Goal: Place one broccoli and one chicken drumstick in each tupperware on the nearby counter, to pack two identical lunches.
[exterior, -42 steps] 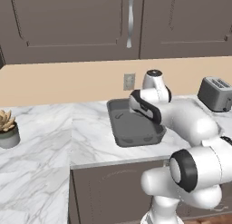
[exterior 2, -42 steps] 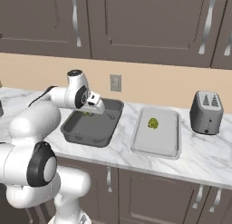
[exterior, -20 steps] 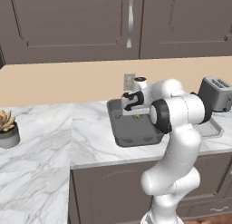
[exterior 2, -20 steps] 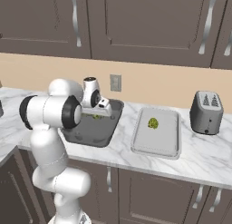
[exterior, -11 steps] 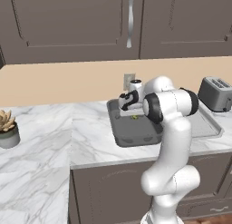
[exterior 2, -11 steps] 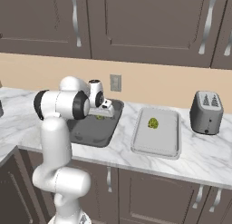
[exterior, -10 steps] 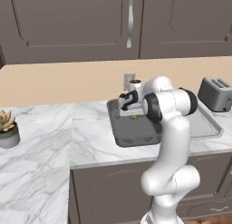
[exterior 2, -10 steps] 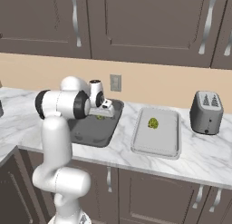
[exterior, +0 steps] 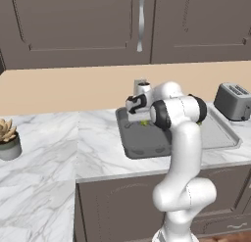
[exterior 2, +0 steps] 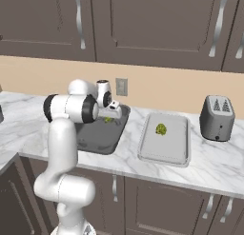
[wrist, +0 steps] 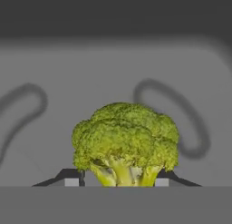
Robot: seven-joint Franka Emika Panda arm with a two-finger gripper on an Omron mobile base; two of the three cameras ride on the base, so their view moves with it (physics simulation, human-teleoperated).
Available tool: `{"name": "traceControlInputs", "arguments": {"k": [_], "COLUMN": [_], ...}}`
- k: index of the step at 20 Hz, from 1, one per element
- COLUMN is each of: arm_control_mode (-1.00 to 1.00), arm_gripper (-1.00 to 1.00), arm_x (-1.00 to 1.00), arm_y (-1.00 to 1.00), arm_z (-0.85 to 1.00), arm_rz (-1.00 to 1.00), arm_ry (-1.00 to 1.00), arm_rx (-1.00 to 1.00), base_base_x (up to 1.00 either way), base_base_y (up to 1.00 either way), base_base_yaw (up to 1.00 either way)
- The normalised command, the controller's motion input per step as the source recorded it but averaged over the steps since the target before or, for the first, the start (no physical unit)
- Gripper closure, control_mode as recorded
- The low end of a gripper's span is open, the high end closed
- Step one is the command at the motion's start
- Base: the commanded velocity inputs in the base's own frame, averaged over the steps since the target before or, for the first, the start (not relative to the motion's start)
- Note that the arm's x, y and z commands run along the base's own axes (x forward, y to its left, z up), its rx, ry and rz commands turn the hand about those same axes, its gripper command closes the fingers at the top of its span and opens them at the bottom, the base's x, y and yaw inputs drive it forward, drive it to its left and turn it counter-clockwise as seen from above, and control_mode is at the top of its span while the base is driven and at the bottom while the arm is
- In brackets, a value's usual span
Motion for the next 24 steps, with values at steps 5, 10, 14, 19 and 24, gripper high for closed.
{"name": "traceControlInputs", "arguments": {"k": [5,10,14,19,24], "arm_control_mode": [-1.00,-1.00,-1.00,-1.00,-1.00], "arm_gripper": [-1.00,-1.00,-1.00,-1.00,-1.00], "arm_x": [-0.07,-0.53,-0.96,-1.00,-1.00], "arm_y": [0.00,0.00,0.00,0.00,0.00], "arm_z": [0.34,0.49,0.16,0.07,0.56], "arm_rz": [0.00,0.00,0.00,0.00,0.00], "arm_ry": [0.00,0.00,0.00,0.00,-0.04], "arm_rx": [0.00,0.00,0.00,-0.01,-0.01], "base_base_x": [0.00,0.00,0.00,0.00,0.00], "base_base_y": [0.00,0.00,0.00,0.00,0.00], "base_base_yaw": [0.00,0.00,0.00,0.00,0.00]}}
